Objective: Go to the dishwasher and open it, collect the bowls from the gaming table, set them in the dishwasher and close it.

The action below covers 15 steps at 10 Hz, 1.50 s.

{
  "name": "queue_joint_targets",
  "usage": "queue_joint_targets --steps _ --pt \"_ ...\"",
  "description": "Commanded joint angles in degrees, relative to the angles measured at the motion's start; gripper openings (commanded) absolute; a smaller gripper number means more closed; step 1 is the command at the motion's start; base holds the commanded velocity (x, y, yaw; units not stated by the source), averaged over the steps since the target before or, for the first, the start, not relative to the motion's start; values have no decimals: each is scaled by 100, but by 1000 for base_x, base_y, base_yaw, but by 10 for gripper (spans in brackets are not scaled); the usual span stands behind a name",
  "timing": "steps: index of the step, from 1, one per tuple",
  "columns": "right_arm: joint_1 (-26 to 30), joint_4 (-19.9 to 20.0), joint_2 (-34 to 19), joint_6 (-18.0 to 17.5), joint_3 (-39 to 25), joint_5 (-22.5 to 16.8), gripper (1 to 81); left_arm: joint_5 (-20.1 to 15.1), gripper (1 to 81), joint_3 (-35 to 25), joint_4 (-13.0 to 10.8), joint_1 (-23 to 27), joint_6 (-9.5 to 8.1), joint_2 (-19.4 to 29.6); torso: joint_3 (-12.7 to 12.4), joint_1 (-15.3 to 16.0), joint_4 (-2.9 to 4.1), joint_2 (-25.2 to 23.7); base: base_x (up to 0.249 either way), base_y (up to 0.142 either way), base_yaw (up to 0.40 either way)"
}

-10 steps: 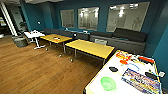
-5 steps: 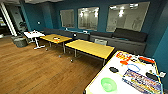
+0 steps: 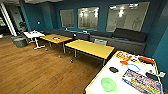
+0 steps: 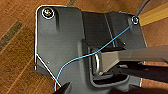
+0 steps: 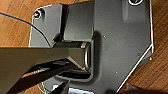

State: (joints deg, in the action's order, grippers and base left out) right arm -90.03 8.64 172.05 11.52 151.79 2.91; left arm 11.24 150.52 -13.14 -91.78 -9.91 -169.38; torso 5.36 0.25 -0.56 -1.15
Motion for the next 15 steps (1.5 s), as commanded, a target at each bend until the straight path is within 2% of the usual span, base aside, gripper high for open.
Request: queue_joint_targets --steps 1,15 --pt "182 -38 -10 26 -18 -379 811 -271 811 -22 -57 147 16 35 0 0 0 0 0 0 -391" --pt "174 -38 -1 26 -1 -370 811 -263 811 -22 13 147 7 35 0 -4 0 -2 0 0 -397"
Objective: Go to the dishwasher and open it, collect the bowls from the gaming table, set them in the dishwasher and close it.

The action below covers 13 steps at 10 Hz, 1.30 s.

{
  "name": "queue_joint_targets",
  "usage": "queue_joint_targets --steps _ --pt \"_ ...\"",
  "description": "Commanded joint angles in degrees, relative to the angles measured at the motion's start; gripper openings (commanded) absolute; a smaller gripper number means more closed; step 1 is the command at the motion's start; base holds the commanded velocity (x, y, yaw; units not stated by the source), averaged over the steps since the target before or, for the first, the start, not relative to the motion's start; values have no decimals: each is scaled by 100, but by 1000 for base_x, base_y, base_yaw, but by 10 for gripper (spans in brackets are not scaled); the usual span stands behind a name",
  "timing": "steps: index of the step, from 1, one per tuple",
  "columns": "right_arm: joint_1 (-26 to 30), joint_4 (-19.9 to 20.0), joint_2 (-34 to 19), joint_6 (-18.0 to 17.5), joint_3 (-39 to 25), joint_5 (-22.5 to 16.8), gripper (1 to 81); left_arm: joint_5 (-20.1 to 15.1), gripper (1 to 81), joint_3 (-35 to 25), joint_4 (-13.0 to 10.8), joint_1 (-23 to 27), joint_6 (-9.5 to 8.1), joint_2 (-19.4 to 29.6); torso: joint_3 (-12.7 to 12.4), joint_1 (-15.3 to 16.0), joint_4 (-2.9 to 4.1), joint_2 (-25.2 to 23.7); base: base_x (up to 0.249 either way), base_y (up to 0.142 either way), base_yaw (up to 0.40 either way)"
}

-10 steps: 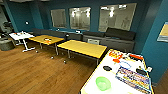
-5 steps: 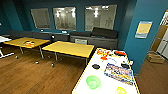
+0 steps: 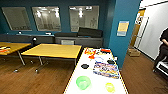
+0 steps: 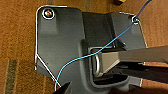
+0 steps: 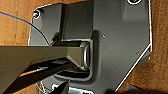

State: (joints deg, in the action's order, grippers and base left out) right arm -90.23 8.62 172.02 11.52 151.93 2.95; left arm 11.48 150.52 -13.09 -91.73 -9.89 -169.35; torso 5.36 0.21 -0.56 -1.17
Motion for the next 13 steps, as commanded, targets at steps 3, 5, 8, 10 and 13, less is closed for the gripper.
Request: queue_joint_targets --steps 3,5,8,10,13 --pt "203 -36 1 25 -15 -374 811 -296 811 -22 17 142 -5 41 0 0 0 0 0 0 -119" --pt "203 -36 19 26 -15 -374 811 -287 811 -22 17 142 -13 50 0 0 0 0 0 0 0" --pt "203 -36 19 26 -15 -383 811 -287 811 -22 8 142 -13 33 0 0 0 0 0 0 0" --pt "203 -44 28 26 -15 -383 811 -304 811 -22 8 142 -13 33 0 0 0 0 0 0 0" --pt "203 -44 37 26 -15 -383 811 -313 811 -22 8 142 -13 33 0 0 0 0 0 0 0"
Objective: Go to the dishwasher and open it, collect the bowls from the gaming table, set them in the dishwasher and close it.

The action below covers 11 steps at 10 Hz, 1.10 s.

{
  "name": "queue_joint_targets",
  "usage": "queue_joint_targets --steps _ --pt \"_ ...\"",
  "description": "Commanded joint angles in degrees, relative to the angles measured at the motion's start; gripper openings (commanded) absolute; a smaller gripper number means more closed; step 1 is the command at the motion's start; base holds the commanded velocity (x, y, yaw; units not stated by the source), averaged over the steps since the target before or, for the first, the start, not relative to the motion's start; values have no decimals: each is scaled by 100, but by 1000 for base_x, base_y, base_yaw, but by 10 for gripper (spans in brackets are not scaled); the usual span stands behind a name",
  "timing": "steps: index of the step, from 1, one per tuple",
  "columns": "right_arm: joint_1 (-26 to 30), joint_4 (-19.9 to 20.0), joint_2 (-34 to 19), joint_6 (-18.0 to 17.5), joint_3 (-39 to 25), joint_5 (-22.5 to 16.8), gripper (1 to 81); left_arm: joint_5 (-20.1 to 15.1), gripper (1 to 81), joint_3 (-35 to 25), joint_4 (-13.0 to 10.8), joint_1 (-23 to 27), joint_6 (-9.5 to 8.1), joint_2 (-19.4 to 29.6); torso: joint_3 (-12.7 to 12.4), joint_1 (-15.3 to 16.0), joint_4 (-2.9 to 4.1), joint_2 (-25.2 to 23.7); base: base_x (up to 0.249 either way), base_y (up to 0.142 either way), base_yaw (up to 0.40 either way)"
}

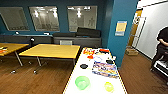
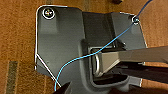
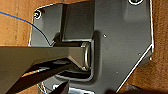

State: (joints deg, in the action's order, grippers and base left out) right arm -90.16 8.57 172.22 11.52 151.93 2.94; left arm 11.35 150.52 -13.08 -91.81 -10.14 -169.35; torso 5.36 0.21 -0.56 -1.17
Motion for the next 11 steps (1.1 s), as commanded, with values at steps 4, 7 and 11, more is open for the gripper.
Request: queue_joint_targets --steps 4,7,11 --pt "195 -40 26 26 -15 -382 811 -300 811 -22 7 150 12 41 0 0 0 0 0 38 0" --pt "187 -40 26 26 -7 -382 811 -300 811 -22 7 150 13 41 0 0 0 0 0 81 0" --pt "187 -40 25 26 2 -382 811 -300 811 -22 7 150 12 33 0 -2 0 0 0 81 0"
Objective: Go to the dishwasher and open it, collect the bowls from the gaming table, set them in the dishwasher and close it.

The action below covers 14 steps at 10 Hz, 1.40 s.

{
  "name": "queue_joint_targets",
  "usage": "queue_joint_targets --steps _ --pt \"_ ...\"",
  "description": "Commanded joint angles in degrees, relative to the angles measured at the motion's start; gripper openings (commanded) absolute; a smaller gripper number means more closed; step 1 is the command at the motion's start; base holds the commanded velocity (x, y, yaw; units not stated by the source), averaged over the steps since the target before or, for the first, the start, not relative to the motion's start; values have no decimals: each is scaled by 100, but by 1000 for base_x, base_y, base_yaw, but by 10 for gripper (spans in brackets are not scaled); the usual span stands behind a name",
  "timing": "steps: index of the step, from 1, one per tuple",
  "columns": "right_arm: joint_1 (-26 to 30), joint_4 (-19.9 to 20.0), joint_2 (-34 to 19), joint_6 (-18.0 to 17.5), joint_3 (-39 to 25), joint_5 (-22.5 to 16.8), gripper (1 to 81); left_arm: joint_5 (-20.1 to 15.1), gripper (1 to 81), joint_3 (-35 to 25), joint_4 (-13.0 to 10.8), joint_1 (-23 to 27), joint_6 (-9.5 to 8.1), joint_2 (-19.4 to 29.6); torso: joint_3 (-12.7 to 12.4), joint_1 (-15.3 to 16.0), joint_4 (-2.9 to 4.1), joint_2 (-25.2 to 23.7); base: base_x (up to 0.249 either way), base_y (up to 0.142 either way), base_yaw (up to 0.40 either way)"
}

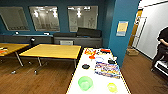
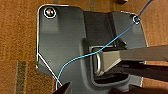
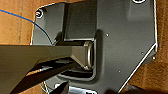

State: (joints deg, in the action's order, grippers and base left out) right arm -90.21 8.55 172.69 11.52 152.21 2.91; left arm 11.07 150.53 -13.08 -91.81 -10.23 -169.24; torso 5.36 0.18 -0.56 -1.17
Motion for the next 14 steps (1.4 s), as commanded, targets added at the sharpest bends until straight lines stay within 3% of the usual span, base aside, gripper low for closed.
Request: queue_joint_targets --steps 1,14 --pt "183 -37 -30 26 -26 -379 811 -272 811 -23 7 150 21 22 0 0 0 0 0 78 0" --pt "200 -37 5 26 -26 -379 811 -255 811 -32 -19 150 30 39 0 0 0 0 6 11 0"
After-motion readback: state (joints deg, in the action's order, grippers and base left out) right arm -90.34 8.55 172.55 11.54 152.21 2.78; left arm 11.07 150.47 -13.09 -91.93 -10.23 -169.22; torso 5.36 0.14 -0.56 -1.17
